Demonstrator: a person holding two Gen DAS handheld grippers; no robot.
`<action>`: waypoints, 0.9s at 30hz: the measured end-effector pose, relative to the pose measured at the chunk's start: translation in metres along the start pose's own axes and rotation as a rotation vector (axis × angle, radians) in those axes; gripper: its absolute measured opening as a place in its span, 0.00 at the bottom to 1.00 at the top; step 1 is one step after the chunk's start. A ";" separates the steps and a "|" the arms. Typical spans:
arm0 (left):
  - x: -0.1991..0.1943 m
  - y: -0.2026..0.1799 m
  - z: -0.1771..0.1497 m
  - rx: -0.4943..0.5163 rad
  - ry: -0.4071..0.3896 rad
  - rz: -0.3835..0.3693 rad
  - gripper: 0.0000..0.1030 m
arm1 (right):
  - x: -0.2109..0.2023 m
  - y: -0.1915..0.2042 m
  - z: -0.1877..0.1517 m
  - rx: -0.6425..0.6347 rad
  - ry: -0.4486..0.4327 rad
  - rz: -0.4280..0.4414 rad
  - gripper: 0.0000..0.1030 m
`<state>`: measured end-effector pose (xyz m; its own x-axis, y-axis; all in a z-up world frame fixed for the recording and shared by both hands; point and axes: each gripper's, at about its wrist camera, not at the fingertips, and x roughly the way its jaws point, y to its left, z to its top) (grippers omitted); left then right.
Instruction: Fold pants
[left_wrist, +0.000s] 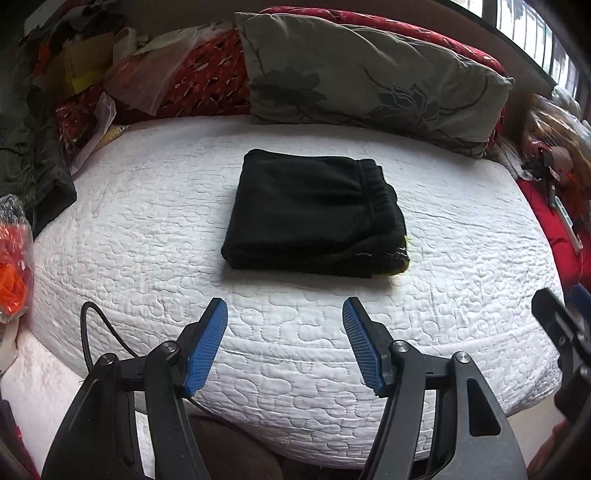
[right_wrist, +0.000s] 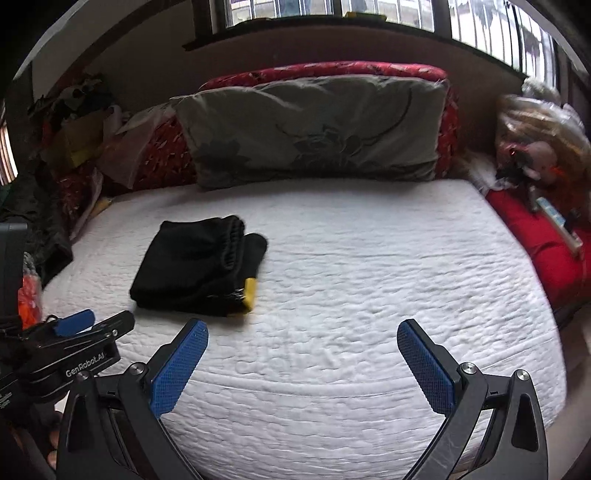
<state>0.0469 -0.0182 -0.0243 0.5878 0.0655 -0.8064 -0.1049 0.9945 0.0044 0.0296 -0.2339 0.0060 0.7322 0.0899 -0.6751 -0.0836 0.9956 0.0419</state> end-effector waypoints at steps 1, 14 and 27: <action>-0.001 -0.001 -0.001 0.001 0.001 -0.001 0.62 | -0.001 -0.002 0.001 -0.003 -0.003 -0.018 1.00; -0.016 -0.009 -0.003 0.015 -0.027 -0.028 0.62 | -0.009 -0.016 -0.002 0.019 -0.006 -0.049 1.00; -0.018 -0.014 -0.003 0.036 -0.019 -0.059 0.62 | -0.006 -0.017 -0.005 0.029 0.015 -0.044 1.00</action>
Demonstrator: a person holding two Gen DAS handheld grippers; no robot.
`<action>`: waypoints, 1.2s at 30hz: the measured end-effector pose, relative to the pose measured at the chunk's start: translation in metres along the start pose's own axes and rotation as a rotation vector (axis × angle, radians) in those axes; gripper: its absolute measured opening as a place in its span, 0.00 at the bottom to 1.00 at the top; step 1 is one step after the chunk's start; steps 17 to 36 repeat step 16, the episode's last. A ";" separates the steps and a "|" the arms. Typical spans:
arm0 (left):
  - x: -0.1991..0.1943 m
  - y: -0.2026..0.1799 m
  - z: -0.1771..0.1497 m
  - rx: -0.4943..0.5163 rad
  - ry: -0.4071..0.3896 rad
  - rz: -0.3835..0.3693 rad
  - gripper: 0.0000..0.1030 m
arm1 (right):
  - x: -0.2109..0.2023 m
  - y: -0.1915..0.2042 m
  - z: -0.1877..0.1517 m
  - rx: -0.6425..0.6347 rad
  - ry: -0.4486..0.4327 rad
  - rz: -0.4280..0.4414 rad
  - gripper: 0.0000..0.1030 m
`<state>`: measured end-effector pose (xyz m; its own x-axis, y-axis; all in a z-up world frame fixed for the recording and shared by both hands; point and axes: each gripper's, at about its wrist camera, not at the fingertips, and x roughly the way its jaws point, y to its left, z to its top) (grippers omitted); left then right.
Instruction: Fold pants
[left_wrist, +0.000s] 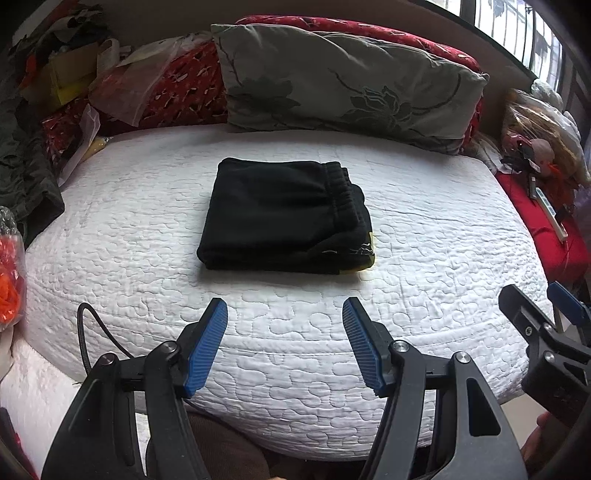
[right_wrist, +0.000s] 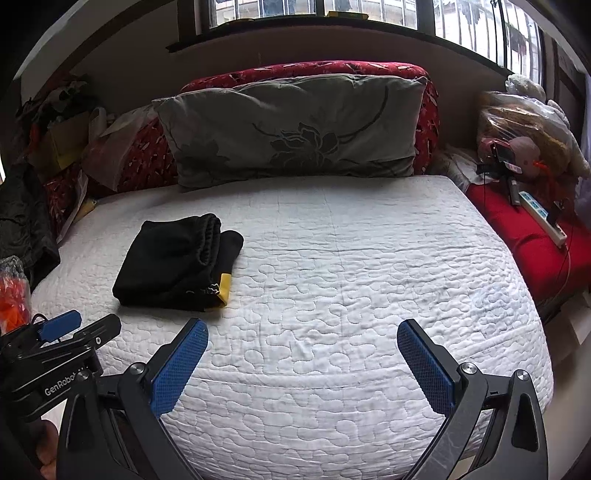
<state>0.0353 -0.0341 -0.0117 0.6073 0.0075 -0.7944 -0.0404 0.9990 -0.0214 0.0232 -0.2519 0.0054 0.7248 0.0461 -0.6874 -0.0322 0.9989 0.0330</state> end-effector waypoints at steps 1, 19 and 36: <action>0.000 0.000 0.000 -0.001 0.001 -0.008 0.62 | 0.001 0.000 0.000 0.003 0.003 0.001 1.00; -0.009 -0.006 0.003 0.001 -0.027 -0.011 0.62 | 0.008 -0.008 -0.006 0.040 0.039 -0.005 1.00; -0.009 -0.006 0.003 0.001 -0.027 -0.011 0.62 | 0.008 -0.008 -0.006 0.040 0.039 -0.005 1.00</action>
